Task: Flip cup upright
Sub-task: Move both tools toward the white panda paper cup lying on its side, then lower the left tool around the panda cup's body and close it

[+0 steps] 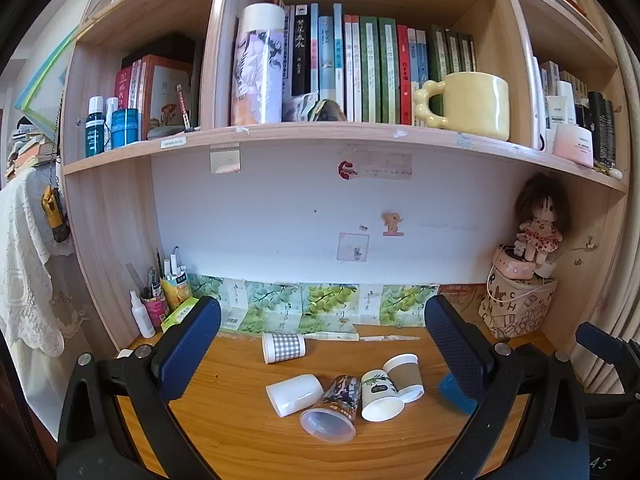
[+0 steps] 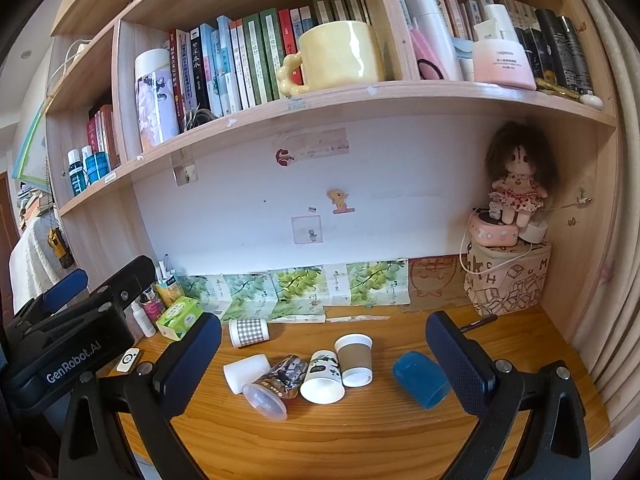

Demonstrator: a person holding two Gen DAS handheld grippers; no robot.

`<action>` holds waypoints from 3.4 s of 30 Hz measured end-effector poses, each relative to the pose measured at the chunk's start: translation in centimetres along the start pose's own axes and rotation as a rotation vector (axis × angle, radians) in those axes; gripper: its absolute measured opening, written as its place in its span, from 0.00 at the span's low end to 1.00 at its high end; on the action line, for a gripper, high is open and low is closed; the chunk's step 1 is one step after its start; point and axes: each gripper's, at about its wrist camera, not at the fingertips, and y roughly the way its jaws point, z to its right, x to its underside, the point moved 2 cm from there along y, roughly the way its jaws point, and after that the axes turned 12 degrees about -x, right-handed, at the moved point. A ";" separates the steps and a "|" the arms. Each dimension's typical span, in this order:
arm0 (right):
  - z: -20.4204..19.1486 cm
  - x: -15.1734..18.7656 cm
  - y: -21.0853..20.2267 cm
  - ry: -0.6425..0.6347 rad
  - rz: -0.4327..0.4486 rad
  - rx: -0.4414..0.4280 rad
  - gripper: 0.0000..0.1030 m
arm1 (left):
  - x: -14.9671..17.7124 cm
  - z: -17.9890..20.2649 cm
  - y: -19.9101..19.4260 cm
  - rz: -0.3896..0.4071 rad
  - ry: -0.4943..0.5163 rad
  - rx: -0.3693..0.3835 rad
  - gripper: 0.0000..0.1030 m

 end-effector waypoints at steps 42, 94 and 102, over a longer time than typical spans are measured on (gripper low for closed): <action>-2.0 2.6 9.7 0.116 -0.287 0.234 1.00 | 4.1 -1.0 14.4 -0.486 0.090 0.220 0.99; 25.0 8.3 19.3 0.403 -0.747 -0.170 1.00 | 19.5 15.5 25.4 -1.130 0.078 -0.009 0.91; 24.8 8.5 19.8 0.401 -0.762 -0.185 0.99 | 20.3 14.9 26.0 -1.139 0.084 -0.044 0.82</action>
